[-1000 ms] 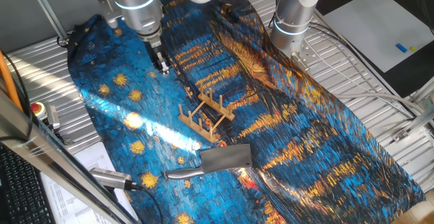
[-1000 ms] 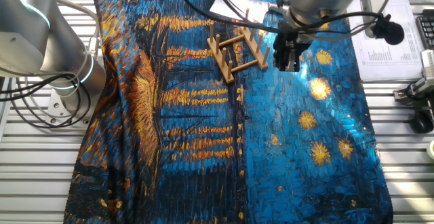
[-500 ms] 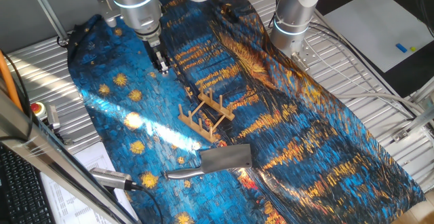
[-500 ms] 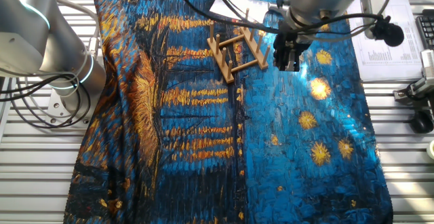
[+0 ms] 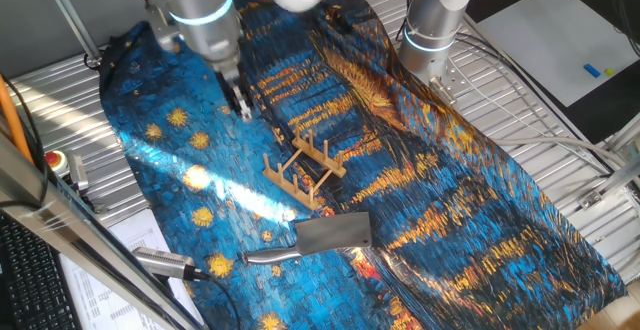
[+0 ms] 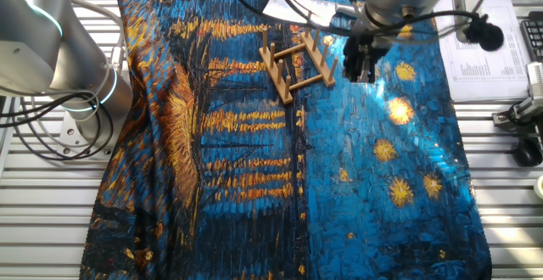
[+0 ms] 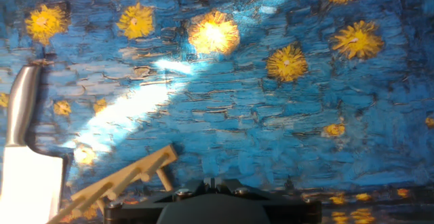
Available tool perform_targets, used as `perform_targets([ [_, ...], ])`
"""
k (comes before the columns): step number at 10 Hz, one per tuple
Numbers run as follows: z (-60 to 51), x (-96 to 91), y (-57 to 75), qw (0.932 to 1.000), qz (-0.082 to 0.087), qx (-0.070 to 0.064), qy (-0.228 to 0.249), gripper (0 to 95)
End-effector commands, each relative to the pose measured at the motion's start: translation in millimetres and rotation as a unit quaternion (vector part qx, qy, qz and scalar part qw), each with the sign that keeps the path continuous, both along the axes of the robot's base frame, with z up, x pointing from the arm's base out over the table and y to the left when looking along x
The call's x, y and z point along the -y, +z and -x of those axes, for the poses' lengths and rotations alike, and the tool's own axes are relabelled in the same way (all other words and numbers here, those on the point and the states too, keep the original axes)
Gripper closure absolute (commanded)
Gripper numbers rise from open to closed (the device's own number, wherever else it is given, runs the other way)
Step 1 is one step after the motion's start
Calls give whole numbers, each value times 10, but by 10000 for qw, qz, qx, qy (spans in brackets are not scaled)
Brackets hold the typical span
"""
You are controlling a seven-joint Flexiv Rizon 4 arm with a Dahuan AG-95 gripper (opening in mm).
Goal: Put the knife on the knife rack
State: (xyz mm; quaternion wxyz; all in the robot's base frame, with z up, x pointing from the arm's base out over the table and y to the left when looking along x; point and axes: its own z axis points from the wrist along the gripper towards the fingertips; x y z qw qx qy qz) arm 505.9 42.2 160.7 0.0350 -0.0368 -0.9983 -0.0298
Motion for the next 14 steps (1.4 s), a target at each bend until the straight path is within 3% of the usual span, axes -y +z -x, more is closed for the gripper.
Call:
perform_targets([
  [1, -48, -200, -33, 10000, -1, -19, -20, 950],
  [4, -174, -655, 2, 9995, 53, -106, -306, 950],
  [9, -353, -917, 112, 9990, 126, -139, -415, 950],
  [14, -572, -1080, -62, 9990, 184, -120, -380, 950],
])
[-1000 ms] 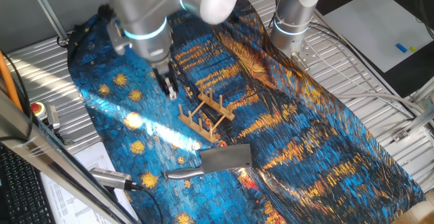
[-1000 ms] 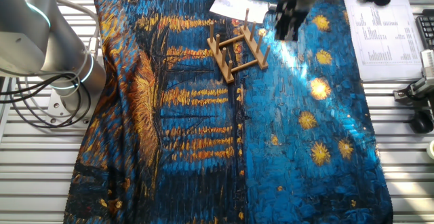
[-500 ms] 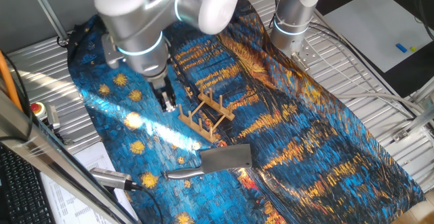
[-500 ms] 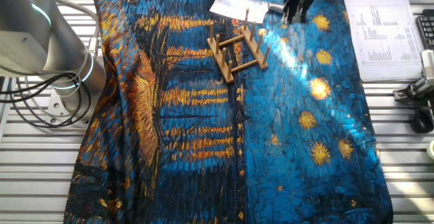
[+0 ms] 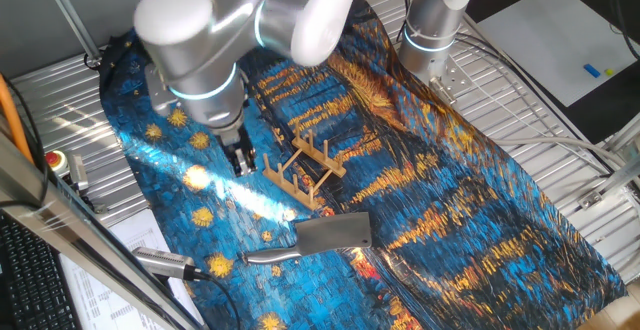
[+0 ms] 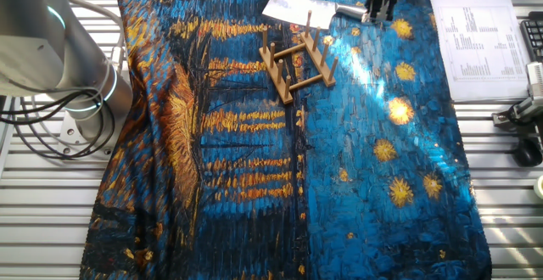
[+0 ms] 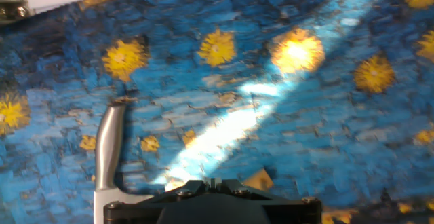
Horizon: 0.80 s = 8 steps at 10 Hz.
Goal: Put the knife on the knife rack
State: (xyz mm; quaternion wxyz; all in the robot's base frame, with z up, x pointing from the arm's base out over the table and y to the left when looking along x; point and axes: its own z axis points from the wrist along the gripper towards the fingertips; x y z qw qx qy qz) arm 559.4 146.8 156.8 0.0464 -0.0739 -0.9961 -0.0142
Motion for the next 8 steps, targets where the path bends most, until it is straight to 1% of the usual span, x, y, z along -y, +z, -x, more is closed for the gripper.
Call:
perform_targets([
  [1, -93, -87, -64, 10000, 72, 11, -23, 950],
  [2, -142, -131, -116, 10000, 91, -1, -14, 950],
  [3, -158, -146, -132, 9999, 96, -38, -1, 950],
  [8, -164, -141, -155, 9999, 74, -85, 13, 950],
])
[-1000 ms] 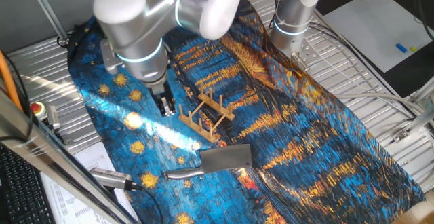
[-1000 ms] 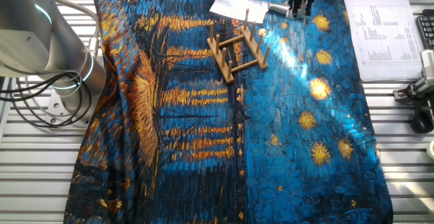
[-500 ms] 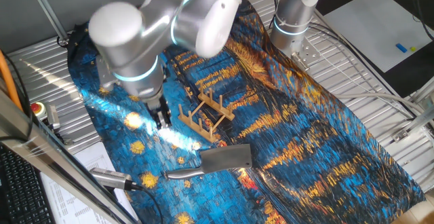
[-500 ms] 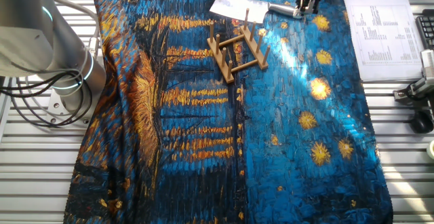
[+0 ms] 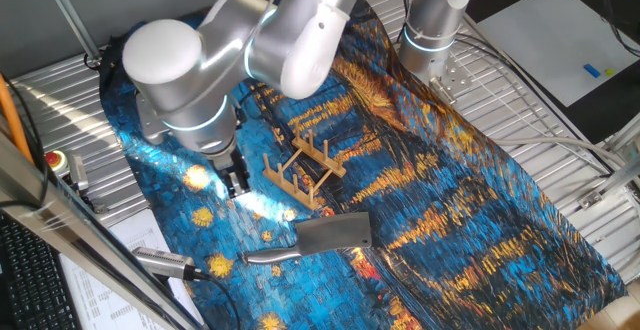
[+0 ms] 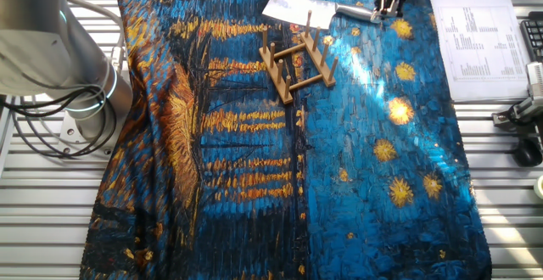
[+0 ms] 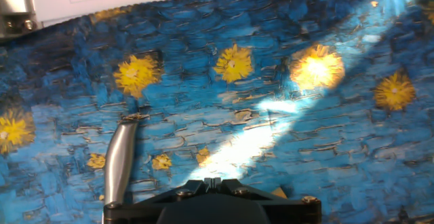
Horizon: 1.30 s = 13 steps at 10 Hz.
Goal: Put the knife on the knife rack
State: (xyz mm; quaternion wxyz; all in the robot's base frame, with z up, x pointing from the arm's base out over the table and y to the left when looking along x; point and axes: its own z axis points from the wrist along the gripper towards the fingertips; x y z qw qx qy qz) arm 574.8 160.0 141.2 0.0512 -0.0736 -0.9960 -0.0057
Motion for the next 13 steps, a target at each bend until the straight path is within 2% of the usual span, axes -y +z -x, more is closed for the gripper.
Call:
perform_targets([
  [1, -10, -7, 1, 10000, -6, -17, 36, 950],
  [2, -27, 20, 6, 9999, 37, 46, 132, 950],
  [5, -44, 49, 11, 9992, -20, -12, 398, 950],
  [6, -44, 49, 11, 9979, -62, -90, 642, 950],
  [7, -44, 49, 11, 9963, -112, -255, 814, 950],
  [8, -44, 49, 11, 9949, -153, -355, 935, 950],
  [10, -36, 25, 1, 9948, -194, -385, 920, 950],
  [12, 28, -274, -75, 9969, -155, -308, 711, 950],
  [13, 62, -424, -100, 9979, -157, -300, 555, 760],
])
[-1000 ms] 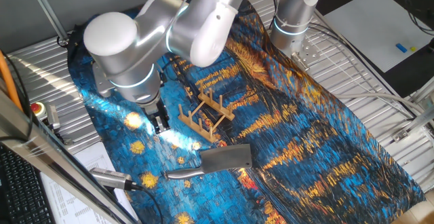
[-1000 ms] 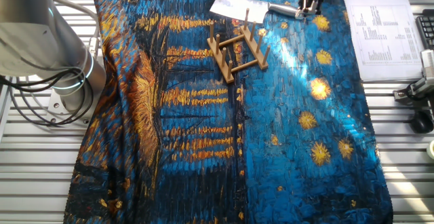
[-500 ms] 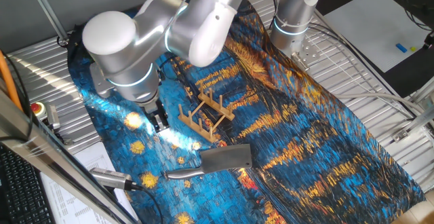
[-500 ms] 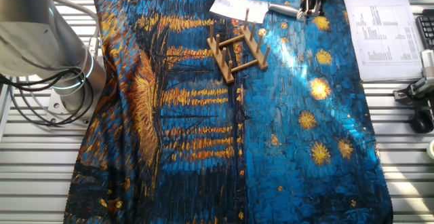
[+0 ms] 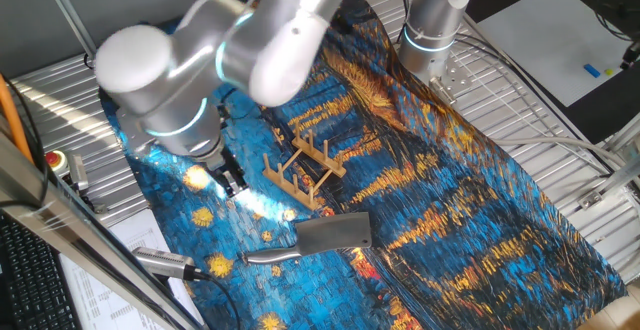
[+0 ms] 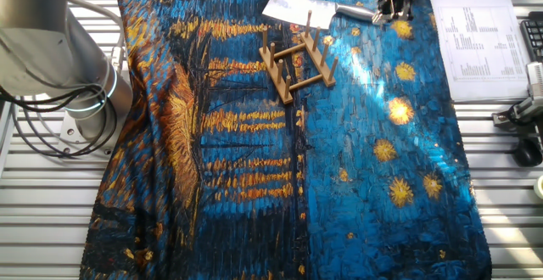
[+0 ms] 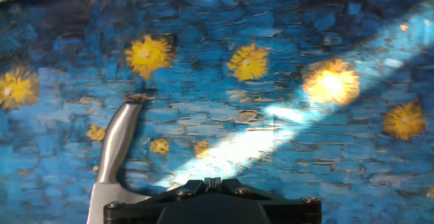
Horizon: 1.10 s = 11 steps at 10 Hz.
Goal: Put the knife on the knife rack
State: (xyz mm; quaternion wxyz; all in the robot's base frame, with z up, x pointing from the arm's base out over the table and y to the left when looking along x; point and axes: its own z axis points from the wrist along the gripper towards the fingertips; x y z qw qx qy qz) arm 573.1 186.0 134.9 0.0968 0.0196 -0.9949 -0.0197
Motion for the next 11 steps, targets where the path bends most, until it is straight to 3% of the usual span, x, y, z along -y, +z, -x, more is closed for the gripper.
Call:
perform_targets([
  [1, 86, -301, -71, 9985, 60, 131, -525, 760],
  [5, 220, -621, -165, 9951, 45, 223, -959, 760],
  [7, 220, -621, -165, 9949, -35, 533, -855, 760],
  [8, 220, -621, -165, 9954, -158, 572, -750, 760],
  [9, 220, -621, -165, 9963, -204, 544, -627, 570],
  [11, 220, -621, -165, 9968, -193, 497, -596, 570],
])
